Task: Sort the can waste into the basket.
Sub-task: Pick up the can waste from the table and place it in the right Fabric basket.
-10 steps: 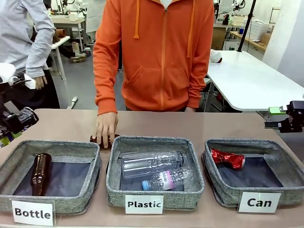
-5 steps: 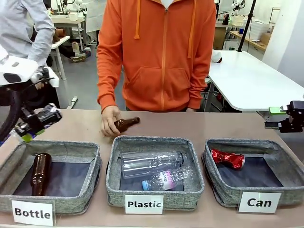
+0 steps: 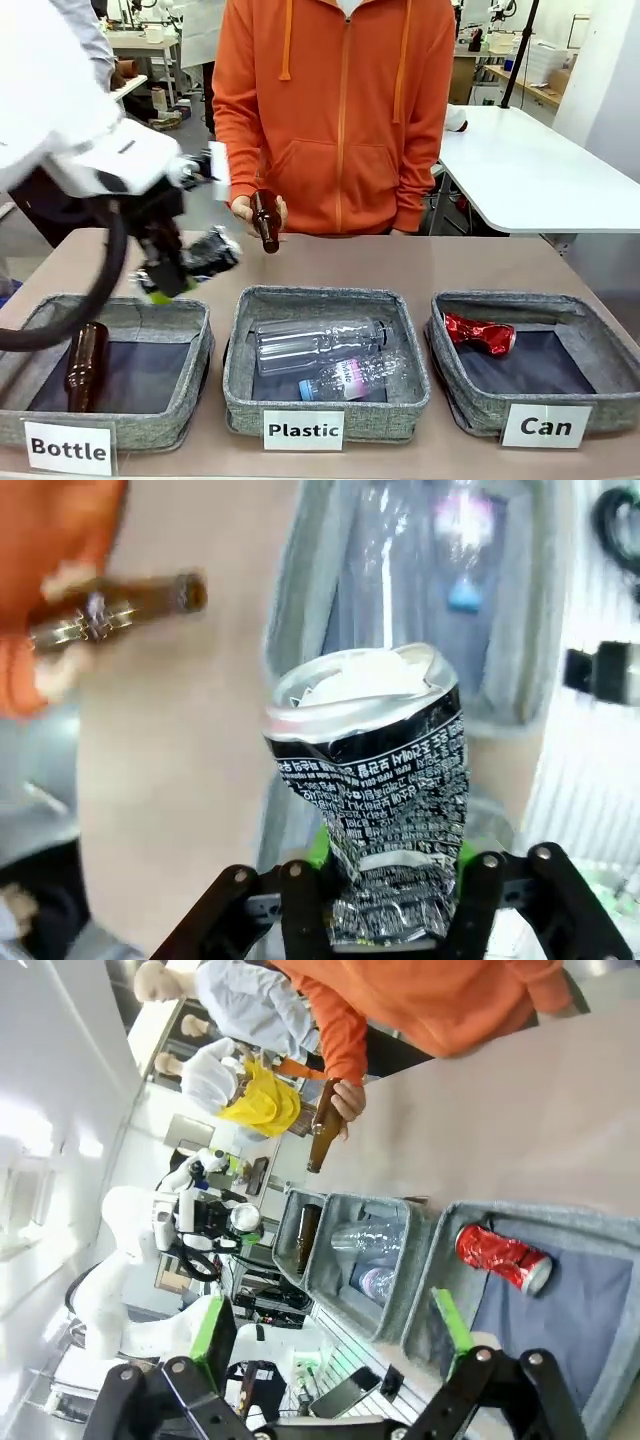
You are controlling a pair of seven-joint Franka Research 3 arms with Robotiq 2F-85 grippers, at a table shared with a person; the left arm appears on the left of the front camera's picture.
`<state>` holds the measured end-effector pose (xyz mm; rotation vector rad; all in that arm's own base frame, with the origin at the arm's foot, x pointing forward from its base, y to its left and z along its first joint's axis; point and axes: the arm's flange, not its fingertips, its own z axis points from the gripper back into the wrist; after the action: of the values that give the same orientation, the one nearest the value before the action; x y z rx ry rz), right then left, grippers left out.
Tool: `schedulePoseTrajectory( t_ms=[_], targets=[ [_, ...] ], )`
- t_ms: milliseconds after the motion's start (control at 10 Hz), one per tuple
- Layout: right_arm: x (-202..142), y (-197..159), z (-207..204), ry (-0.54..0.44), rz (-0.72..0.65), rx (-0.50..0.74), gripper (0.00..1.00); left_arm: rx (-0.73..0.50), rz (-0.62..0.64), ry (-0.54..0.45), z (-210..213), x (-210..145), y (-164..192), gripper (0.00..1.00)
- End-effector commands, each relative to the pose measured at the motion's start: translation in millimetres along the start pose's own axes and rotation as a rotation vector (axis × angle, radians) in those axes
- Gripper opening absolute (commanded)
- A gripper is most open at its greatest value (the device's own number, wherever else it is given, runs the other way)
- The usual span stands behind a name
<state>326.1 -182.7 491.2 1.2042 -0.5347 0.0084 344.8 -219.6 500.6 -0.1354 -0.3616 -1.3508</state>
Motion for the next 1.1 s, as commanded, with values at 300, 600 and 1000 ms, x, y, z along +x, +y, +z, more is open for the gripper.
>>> schedulePoseTrajectory(
  t_ms=[300, 600, 1000],
  targets=[
    [-4.5, 3.2, 11.6, -0.007, -0.009, -0.028, 1.0, -0.082, -0.124, -0.139, -23.1, 100.6, 6.6, 0.38],
    [-4.5, 3.2, 11.6, -0.007, -0.009, -0.028, 1.0, -0.092, -0.25, -0.143, -27.1, 164.6, -25.5, 0.38],
    [-4.5, 3.2, 11.6, -0.007, -0.009, -0.028, 1.0, -0.425, -0.443, -0.368, -32.5, 198.3, -77.9, 0.38]
  ],
)
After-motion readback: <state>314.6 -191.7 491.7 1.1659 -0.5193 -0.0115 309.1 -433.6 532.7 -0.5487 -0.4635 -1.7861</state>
